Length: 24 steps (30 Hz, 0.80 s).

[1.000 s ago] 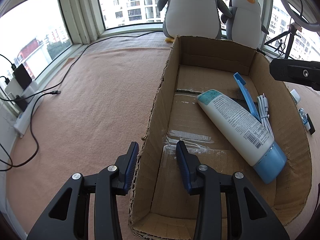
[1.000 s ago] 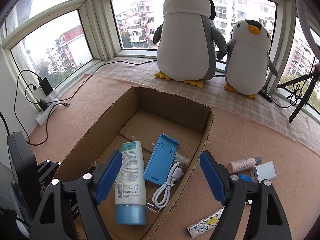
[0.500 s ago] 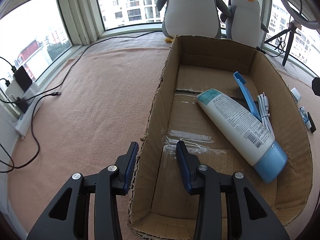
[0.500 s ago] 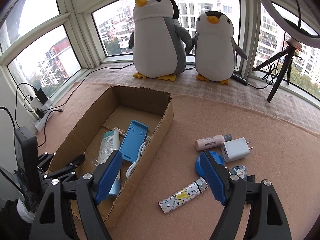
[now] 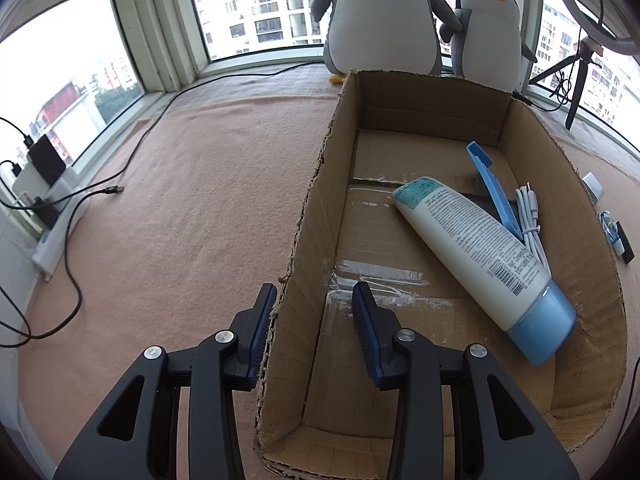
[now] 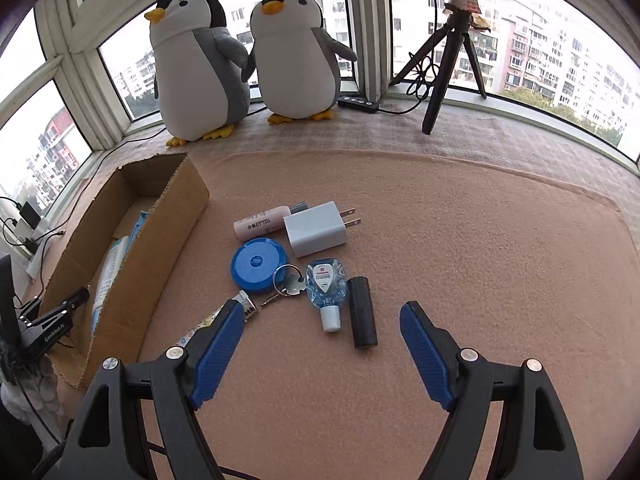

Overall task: Organize rigid objects
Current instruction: 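Move the right gripper to the black cylinder and grasp it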

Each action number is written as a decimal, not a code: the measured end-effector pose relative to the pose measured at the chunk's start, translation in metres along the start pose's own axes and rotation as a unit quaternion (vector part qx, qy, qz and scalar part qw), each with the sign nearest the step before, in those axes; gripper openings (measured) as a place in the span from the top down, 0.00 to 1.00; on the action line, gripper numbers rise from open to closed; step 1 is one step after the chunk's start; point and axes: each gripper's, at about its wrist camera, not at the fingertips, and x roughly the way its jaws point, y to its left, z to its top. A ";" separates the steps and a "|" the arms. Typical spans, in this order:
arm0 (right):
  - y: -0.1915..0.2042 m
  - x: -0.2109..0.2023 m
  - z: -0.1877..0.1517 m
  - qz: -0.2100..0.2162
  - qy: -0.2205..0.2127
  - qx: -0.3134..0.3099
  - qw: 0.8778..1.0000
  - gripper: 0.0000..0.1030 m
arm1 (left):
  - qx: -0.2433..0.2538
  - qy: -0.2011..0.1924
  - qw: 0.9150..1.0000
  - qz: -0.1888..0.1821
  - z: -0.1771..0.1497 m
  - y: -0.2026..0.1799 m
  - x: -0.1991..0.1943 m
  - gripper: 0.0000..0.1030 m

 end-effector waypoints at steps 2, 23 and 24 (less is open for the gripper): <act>-0.010 0.003 -0.002 -0.013 0.003 0.008 1.000 0.26 | 0.001 0.000 1.000 0.001 0.000 0.000 0.000 0.63; -0.027 0.040 0.002 -0.054 0.035 0.004 0.998 0.52 | -0.001 0.001 1.000 -0.001 0.000 0.000 0.001 0.64; -0.026 0.042 0.002 -0.053 0.036 0.003 0.998 0.52 | -0.001 0.001 1.000 -0.001 0.000 0.001 0.001 0.64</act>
